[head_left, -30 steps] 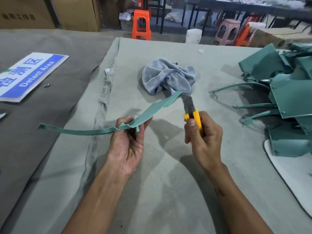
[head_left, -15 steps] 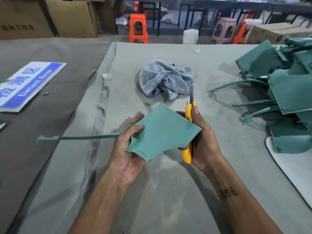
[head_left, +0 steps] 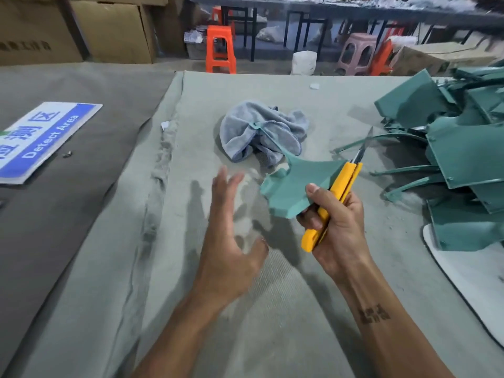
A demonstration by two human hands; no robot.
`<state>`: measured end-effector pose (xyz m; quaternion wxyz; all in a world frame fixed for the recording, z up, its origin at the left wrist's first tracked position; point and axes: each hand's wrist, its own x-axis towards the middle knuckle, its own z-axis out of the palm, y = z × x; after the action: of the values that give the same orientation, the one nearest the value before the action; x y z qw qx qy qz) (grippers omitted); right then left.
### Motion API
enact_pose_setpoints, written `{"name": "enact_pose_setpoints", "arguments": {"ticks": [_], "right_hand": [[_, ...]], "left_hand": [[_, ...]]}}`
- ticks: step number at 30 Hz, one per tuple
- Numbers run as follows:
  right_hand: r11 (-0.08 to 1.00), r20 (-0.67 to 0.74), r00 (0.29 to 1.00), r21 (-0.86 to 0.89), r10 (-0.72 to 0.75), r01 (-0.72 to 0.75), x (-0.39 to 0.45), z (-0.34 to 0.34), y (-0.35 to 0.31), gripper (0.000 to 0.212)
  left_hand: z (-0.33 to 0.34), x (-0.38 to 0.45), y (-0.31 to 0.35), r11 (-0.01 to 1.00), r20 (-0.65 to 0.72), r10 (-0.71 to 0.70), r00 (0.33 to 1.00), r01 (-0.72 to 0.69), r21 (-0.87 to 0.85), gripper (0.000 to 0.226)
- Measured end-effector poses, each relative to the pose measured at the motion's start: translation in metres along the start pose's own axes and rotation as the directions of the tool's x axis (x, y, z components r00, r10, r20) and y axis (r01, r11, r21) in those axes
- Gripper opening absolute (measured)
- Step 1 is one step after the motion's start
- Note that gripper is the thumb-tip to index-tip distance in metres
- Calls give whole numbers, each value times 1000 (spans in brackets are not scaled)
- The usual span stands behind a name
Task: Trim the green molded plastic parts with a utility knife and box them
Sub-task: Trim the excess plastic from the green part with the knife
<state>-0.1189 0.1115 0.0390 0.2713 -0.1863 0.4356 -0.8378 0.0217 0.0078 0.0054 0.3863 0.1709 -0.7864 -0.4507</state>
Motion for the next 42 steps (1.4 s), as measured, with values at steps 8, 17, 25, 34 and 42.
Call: {"name": "enact_pose_setpoints", "arguments": {"ticks": [8, 17, 25, 34, 42], "right_hand": [[994, 405, 912, -106, 59, -17, -19, 14, 17, 40], [616, 632, 724, -461, -278, 639, -27, 9, 23, 28], [639, 450, 837, -553, -312, 535, -20, 7, 32, 40], [614, 538, 772, -495, -339, 615, -17, 6, 38, 40], [576, 573, 711, -443, -408, 687, -18, -2, 32, 30]], "left_hand": [[-4, 1, -6, 963, -96, 157, 983, -131, 236, 64], [-5, 2, -4, 994, -247, 68, 967, -44, 102, 81], [-7, 1, -1, 995, -333, 90, 939, -100, -14, 51], [-4, -1, -2, 989, -292, 36, 956, -76, -129, 24], [-4, -1, 5, 983, -276, 75, 958, -118, -142, 25]]}}
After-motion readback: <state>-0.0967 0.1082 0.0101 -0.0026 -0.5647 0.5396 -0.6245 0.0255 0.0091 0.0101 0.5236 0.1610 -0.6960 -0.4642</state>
